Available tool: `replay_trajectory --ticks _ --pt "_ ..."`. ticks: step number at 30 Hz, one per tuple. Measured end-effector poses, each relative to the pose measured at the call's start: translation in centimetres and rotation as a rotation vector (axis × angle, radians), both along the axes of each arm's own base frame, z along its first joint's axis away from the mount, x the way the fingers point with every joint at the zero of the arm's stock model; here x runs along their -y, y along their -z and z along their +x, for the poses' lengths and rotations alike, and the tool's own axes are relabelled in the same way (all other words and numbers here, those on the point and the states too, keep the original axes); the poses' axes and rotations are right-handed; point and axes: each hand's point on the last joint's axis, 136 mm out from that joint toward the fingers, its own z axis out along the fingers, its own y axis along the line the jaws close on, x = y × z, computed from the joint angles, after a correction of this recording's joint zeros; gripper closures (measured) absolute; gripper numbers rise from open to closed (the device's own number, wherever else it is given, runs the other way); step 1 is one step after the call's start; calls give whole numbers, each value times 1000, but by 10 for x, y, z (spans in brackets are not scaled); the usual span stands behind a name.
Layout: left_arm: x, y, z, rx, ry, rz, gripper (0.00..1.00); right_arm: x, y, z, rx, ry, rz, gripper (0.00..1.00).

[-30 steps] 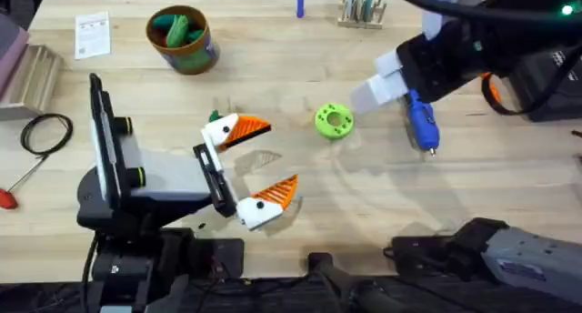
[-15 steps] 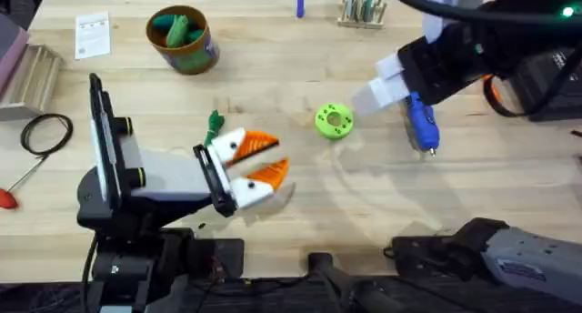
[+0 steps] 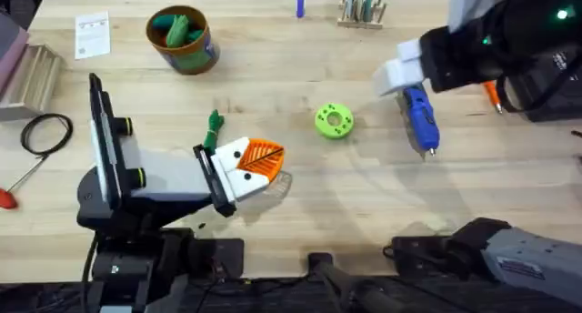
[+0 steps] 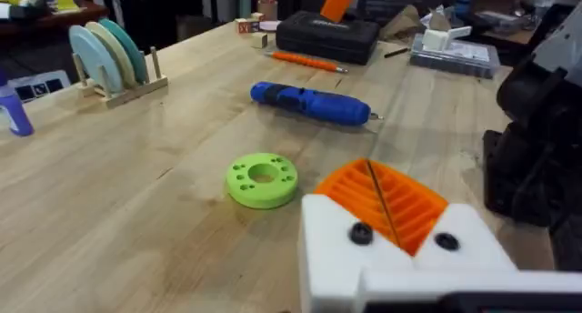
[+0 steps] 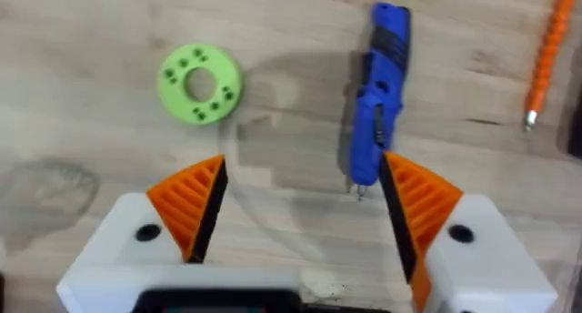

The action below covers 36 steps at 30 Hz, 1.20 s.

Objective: Pick up the gripper from the table and insert it into the empty holder that is missing its gripper. Then pick up a screw, insert it into the mounting hole, and use the screwdriver to tighten it. Finally, clean up the table by picking up the vegetable and placing it into the bucket.

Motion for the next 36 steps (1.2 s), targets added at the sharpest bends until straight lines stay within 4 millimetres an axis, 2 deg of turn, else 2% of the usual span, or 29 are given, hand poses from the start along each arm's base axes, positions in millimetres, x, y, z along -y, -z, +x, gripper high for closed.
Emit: replay_trajectory --ticks 7,13,17,18,26,30,36 --pt "0 0 0 0 0 0 985 54 27 19 -34 235 -4 10" --pt "0 0 0 0 0 0 985 81 52 47 -90 272 48 10" --pt "0 0 0 0 0 0 985 87 72 63 -132 215 50 10" --pt "0 0 0 0 0 0 985 80 96 72 -200 167 68 10" --pt "0 0 0 0 0 0 985 80 144 81 -325 131 56 9" --pt "0 0 0 0 0 0 985 87 160 87 -347 145 55 10" --pt "0 0 0 0 0 0 985 99 168 87 -364 142 45 10"
